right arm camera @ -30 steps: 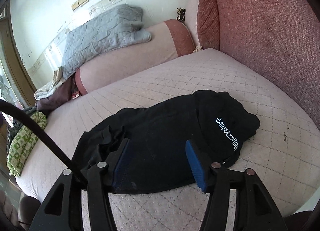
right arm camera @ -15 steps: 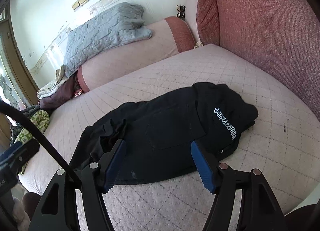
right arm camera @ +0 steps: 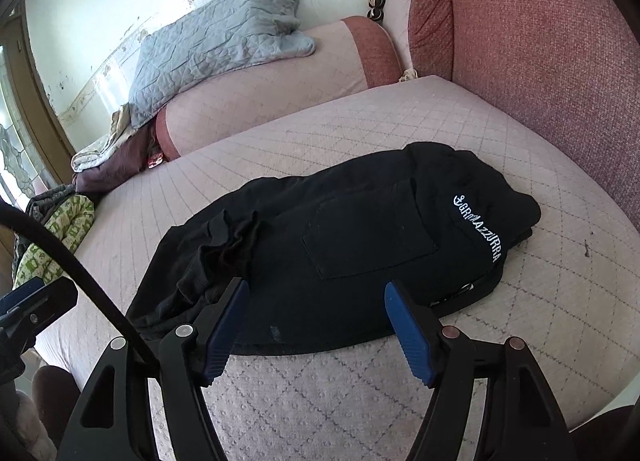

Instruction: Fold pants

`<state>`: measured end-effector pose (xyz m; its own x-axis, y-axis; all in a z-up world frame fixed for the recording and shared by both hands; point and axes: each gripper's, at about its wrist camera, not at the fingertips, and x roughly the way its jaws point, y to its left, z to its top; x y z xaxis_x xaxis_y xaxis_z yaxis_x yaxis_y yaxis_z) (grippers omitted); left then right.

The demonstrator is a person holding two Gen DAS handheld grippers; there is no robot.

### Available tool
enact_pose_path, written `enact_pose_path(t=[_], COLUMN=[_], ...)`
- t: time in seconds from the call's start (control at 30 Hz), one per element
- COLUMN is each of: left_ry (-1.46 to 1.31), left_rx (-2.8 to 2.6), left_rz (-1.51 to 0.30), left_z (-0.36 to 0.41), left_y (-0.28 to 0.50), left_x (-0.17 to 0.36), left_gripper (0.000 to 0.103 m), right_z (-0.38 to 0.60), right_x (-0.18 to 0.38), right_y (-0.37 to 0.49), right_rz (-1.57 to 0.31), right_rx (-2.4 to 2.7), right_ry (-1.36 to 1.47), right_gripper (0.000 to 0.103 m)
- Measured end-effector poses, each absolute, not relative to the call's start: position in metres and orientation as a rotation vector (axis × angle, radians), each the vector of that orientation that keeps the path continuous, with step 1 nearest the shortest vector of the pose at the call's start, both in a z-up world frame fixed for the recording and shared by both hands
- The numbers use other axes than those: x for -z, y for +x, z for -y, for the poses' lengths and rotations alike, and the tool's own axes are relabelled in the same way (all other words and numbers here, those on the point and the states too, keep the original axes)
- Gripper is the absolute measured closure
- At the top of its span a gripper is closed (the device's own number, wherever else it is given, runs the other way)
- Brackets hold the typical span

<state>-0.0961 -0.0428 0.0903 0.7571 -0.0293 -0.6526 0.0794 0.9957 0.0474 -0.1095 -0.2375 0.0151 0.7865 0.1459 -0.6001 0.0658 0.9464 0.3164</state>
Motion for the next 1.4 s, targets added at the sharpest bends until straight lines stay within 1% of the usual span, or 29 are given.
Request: enact_pose_path(t=[0.93, 1.07, 1.13, 1.17, 1.23, 1.27, 1.4], left_ry=[0.066, 0.085, 0.084, 0.08, 0.075, 0.076, 0.168], left_rx=[0.071, 0.109, 0.143, 0.168, 0.235, 0.277, 0.435], left_rz=[-0.787, -0.807, -0.805, -0.806, -0.83, -0.856, -0.955], left_z=[0.04, 0.042, 0.047, 0.05, 0.063, 0.073, 0.134], left_y=[-0.088, -0.08, -0.072, -0.066, -0.048, -0.036, 0.018], left_x=[-0.074, -0.077, -0.085, -0.089, -0.094, -0.095, -0.088], left_gripper=[0.0, 0.009, 0.017, 0.023, 0.029, 0.033, 0.035], right_z=[0.234, 0.244, 0.261, 0.269, 0.293, 0.303, 0.341], right_x=[-0.005, -0.006, -0.004, -0.002, 0.004, 0.007, 0.024], right_y=[-0.102, -0.113, -0.123, -0.128, -0.14, -0.142, -0.147], right_rz=[-0.698, -0.64, -0.606, -0.595, -0.59, -0.596, -0.635], right_rx=[-0.039, 0.018, 0.09, 0.126, 0.192, 0.208, 0.225], right_ry=[0.327, 0.294, 0.283, 0.285, 0.328, 0.359, 0.57], right_gripper=[0.025, 0.025, 0.025, 0.025, 0.025, 0.025, 0.025])
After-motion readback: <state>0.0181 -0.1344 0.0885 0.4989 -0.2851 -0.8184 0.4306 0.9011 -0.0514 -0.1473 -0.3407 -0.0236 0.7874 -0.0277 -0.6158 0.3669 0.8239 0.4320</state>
